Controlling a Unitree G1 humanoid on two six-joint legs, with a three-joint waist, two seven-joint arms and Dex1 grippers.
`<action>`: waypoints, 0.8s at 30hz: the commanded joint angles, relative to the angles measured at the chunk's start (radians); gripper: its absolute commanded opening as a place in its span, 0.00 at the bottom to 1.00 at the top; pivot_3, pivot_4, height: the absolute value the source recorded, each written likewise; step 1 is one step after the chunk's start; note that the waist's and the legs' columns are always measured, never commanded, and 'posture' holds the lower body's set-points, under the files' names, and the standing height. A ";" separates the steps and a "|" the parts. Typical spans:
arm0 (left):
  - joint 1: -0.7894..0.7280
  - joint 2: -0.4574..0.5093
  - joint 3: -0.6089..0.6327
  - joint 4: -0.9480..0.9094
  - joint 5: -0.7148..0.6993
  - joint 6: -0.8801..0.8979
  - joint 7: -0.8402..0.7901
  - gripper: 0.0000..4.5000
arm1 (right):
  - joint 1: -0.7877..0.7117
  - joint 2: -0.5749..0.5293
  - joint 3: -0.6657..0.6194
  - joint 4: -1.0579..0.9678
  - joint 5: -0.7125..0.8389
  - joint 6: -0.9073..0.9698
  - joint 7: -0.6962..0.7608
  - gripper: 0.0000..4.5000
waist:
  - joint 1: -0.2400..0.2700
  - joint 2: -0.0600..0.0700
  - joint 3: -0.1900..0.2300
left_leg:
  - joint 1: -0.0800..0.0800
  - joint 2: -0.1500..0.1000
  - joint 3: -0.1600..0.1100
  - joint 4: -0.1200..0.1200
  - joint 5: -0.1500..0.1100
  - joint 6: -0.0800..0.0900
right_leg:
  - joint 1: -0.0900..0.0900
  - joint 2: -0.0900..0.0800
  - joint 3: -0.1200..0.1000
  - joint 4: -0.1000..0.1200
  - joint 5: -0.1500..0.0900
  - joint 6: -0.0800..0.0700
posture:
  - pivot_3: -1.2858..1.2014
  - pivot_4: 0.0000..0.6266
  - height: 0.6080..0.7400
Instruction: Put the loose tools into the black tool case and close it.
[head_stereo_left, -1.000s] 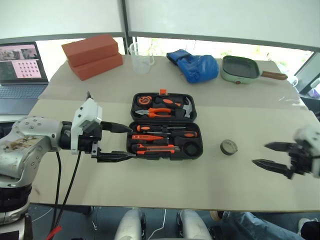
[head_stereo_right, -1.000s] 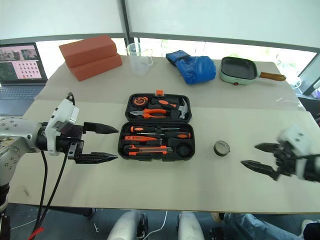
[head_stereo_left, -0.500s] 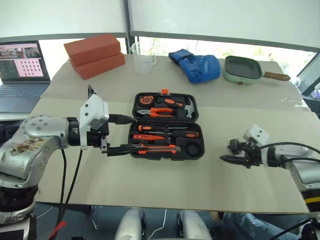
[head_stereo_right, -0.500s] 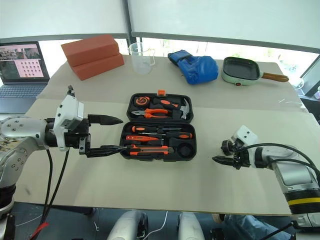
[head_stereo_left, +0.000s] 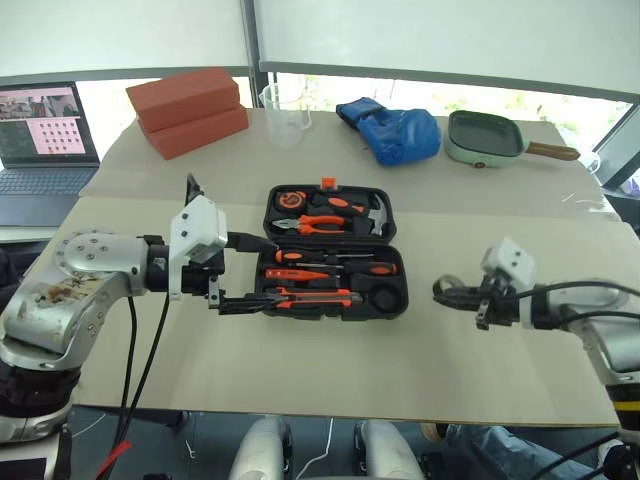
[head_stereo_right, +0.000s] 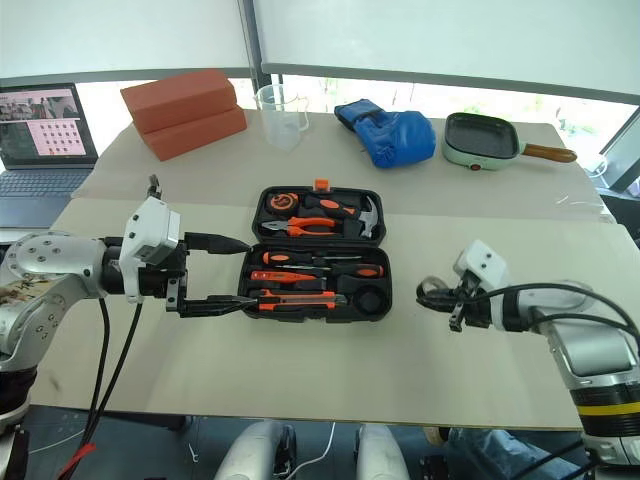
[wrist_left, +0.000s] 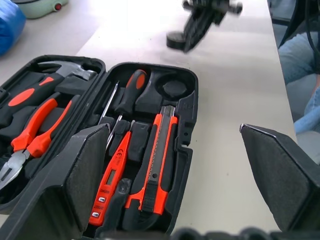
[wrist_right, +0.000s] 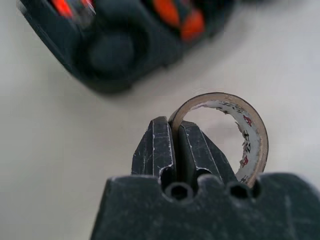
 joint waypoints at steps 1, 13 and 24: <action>-0.009 0.010 -0.005 -0.014 0.006 -0.038 -0.016 1.00 | -0.080 0.029 0.013 -0.174 0.098 0.091 -0.026 0.02 | -0.002 0.000 0.000 | 0.000 0.000 0.000 0.000 0.000 0.000 | 0.000 0.000 0.000 0.000 0.000 0.000 | 0.52 0.24 0.99; -0.003 0.007 -0.015 -0.016 0.014 -0.054 -0.001 1.00 | -0.059 0.039 0.280 -0.094 -0.156 -0.096 -0.057 0.02 | 0.006 0.000 0.000 | -0.001 -0.001 0.001 0.000 0.000 0.000 | 0.000 -0.001 -0.001 -0.001 0.000 0.001 | 0.52 0.24 0.99; 0.005 0.002 -0.018 -0.022 0.021 -0.056 0.015 1.00 | -0.100 0.113 0.291 -0.069 -0.178 -0.130 -0.055 0.02 | -0.017 -0.001 -0.001 | 0.002 0.002 0.001 0.000 0.001 -0.002 | 0.001 0.002 0.000 0.000 0.001 -0.002 | 0.52 0.24 0.99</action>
